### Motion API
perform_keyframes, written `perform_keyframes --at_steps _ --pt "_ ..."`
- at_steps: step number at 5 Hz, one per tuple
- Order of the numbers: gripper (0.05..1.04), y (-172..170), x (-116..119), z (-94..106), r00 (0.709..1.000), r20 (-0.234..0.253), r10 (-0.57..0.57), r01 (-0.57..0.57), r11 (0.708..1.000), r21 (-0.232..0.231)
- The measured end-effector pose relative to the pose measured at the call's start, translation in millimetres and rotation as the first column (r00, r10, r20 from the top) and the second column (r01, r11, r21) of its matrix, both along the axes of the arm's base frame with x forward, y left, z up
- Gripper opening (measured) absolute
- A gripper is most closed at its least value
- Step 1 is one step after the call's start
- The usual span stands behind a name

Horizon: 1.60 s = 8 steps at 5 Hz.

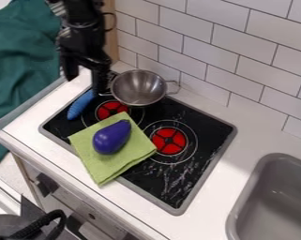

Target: Move the blue fork to the right side of the stove

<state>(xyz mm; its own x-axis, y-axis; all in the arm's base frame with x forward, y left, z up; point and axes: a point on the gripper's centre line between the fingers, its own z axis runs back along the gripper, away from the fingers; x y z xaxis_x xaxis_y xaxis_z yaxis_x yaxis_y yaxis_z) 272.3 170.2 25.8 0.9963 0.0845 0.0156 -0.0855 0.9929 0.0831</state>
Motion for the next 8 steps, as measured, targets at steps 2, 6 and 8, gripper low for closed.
perform_keyframes --at_steps 2,6,8 --pt "1.005 5.9 -23.1 -15.7 0.995 -0.057 0.088 -0.09 0.995 -0.044" --pt "1.005 19.3 -1.1 -52.4 0.989 -0.108 0.099 -0.109 0.991 -0.084" --pt "1.005 27.0 8.6 -59.8 0.99 -0.096 0.108 -0.115 0.991 -0.073"
